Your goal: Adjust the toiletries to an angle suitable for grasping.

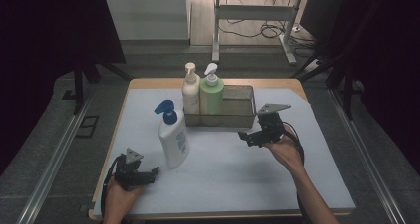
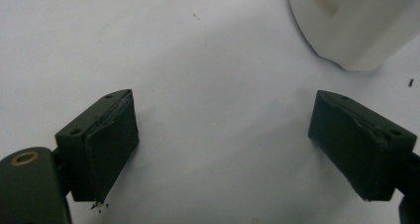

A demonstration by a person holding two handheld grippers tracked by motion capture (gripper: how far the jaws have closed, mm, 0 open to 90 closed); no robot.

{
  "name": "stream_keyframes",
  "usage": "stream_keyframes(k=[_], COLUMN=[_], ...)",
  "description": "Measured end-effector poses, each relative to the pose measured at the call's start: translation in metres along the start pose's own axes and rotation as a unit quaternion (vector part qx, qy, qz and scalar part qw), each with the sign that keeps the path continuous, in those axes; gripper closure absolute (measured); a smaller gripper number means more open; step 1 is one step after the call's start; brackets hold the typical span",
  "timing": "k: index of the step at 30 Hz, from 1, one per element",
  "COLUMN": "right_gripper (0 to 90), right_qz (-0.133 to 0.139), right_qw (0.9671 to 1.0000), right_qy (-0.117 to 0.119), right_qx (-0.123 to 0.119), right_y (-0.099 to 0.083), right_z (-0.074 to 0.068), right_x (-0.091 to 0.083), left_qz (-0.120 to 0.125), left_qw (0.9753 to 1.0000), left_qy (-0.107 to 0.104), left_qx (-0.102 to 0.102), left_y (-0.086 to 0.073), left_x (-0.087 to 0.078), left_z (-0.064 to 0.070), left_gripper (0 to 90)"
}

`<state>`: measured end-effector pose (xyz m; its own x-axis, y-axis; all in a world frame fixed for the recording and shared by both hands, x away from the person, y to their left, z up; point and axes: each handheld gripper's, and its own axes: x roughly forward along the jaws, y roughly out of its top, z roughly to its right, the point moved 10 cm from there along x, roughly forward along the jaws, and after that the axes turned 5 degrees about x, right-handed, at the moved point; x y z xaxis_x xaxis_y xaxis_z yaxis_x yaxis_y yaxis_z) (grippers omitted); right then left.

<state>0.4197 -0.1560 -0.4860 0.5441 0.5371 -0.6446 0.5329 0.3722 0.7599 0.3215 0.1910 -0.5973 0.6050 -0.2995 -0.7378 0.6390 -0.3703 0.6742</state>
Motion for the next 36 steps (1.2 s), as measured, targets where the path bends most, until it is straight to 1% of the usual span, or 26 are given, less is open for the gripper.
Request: stream_keyframes(k=[1,5,6,8,9,10,12,13,14,15,16,17,18,19,20,21,22,23,25,26,27,29,32,33,35,36], right_gripper=[0.0,0.0,0.0,0.0,0.0,0.0,0.0,0.0,0.0,0.0,0.0,0.0,0.5,0.5,2.6,9.4,9.4,13.4,17.9,25.3,25.3,30.1,36.7,40.1,45.0,48.1], right_qz=[0.000,-0.001,-0.005,-0.011,-0.010,-0.010,-0.005,-0.005,-0.006,-0.006,-0.007,-0.007,-0.011,-0.011,-0.008,-0.004,-0.004,0.000,0.007,0.005,0.005,-0.001,-0.003,-0.005,-0.011,-0.013], right_qw=[1.0000,0.9999,0.9999,0.9999,0.9999,0.9999,0.9999,0.9999,0.9999,0.9999,0.9999,0.9999,0.9998,0.9998,0.9998,0.9998,0.9998,0.9998,0.9998,0.9999,0.9999,0.9997,0.9998,0.9997,0.9997,0.9997], right_qy=[0.000,0.003,0.004,0.001,0.004,0.004,0.001,0.001,-0.008,-0.008,-0.009,-0.009,-0.015,-0.015,-0.017,-0.019,-0.019,-0.019,-0.013,-0.011,-0.011,-0.024,-0.004,-0.001,-0.001,0.002], right_qx=[0.000,0.010,0.013,0.008,0.006,0.006,0.010,0.010,0.005,0.005,0.003,0.003,0.003,0.003,0.002,0.005,0.005,0.006,0.014,0.011,0.011,0.004,0.020,0.025,0.021,0.020], right_y=[0.000,-0.012,-0.015,-0.022,-0.026,-0.026,-0.034,-0.034,-0.040,-0.040,-0.046,-0.046,-0.053,-0.053,-0.055,-0.060,-0.060,-0.062,-0.066,-0.071,-0.071,-0.077,-0.084,-0.086,-0.092,-0.094], right_z=[0.000,-0.001,-0.001,-0.003,-0.005,-0.005,-0.007,-0.007,-0.006,-0.006,-0.008,-0.008,-0.009,-0.009,-0.010,-0.011,-0.011,-0.012,-0.013,-0.013,-0.013,-0.009,-0.009,-0.009,-0.008,-0.008], right_x=[0.000,-0.005,-0.006,-0.009,-0.012,-0.012,-0.016,-0.016,-0.019,-0.019,-0.021,-0.021,-0.022,-0.022,-0.024,-0.026,-0.026,-0.027,-0.029,-0.029,-0.029,-0.029,-0.027,-0.026,-0.024,-0.024], left_qz=[0.000,0.000,0.000,0.000,0.000,0.000,0.000,0.000,0.000,-0.001,0.000,0.000,0.000,-0.001,-0.001,-0.001,-0.001,-0.001,-0.002,-0.002,-0.002,-0.002,-0.002,-0.002,-0.001,0.001], left_qw=[1.0000,1.0000,1.0000,1.0000,1.0000,1.0000,1.0000,1.0000,1.0000,1.0000,1.0000,1.0000,1.0000,1.0000,1.0000,1.0000,1.0000,1.0000,1.0000,1.0000,1.0000,1.0000,1.0000,1.0000,1.0000,1.0000], left_qy=[0.000,0.000,0.000,0.000,0.000,0.000,0.000,0.000,0.000,0.000,0.000,0.000,0.000,0.000,0.000,0.000,0.000,-0.001,-0.001,-0.001,-0.001,-0.001,0.001,0.003,0.007,0.003], left_qx=[0.000,0.000,0.000,0.000,0.000,0.000,0.000,0.000,0.000,0.000,0.000,0.000,-0.001,-0.001,-0.001,-0.001,-0.001,-0.001,-0.002,-0.003,-0.003,-0.004,-0.004,-0.004,-0.005,-0.003], left_y=[0.000,0.000,0.000,0.000,0.000,0.000,0.000,0.000,0.000,0.000,0.000,0.000,0.000,0.000,0.000,0.000,0.000,0.000,0.000,0.000,0.000,0.001,0.001,0.001,0.002,0.003], left_x=[0.000,0.000,0.000,0.000,0.000,0.000,0.000,0.000,0.000,0.000,0.000,0.000,0.000,0.000,0.000,0.000,0.000,0.000,0.000,0.000,0.000,0.000,-0.001,-0.002,-0.003,-0.005], left_z=[0.000,0.000,0.000,0.000,0.000,0.000,0.000,0.000,0.000,0.000,0.000,0.000,0.000,0.000,0.000,0.000,0.000,0.000,0.000,0.000,0.000,0.000,-0.001,-0.001,-0.003,-0.003], left_gripper=[11.5,11.5,11.5,11.5,11.5,11.5,11.5,11.5,11.5,11.5,11.5,11.5,11.5,11.5,11.5,11.5,11.5,11.5,11.5,11.5,11.5,11.9,13.5,14.4,19.4,25.7])
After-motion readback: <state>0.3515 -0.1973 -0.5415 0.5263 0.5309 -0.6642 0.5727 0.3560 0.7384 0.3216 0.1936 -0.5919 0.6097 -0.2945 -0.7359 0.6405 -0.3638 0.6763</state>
